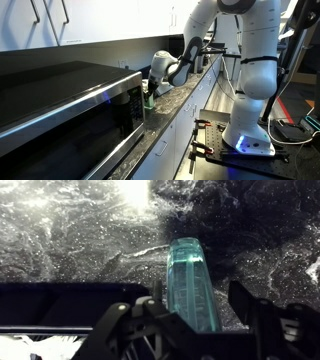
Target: Put the hand sanitizer over the counter
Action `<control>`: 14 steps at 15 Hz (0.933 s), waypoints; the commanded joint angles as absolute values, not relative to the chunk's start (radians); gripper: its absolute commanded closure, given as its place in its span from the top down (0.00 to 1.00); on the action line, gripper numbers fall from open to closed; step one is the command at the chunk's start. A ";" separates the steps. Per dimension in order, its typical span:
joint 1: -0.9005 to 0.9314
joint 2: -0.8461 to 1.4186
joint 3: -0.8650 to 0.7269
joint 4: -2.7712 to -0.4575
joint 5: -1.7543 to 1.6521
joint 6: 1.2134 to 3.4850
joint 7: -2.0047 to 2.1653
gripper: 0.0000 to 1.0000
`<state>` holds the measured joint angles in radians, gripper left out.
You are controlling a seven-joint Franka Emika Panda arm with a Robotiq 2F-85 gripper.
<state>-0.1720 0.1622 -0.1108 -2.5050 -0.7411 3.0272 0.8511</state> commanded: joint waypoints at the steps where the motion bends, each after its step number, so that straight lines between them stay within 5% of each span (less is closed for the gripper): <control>1: -0.174 0.116 -0.072 -2.542 -0.686 3.015 0.830 1.00; 7: -0.189 0.017 0.124 -2.672 -0.295 2.935 0.610 1.00; 14: -0.036 -0.218 0.059 -2.714 0.013 2.596 0.451 1.00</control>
<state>-0.0497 -0.0762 0.0768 -2.6712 -0.0130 2.7262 0.4622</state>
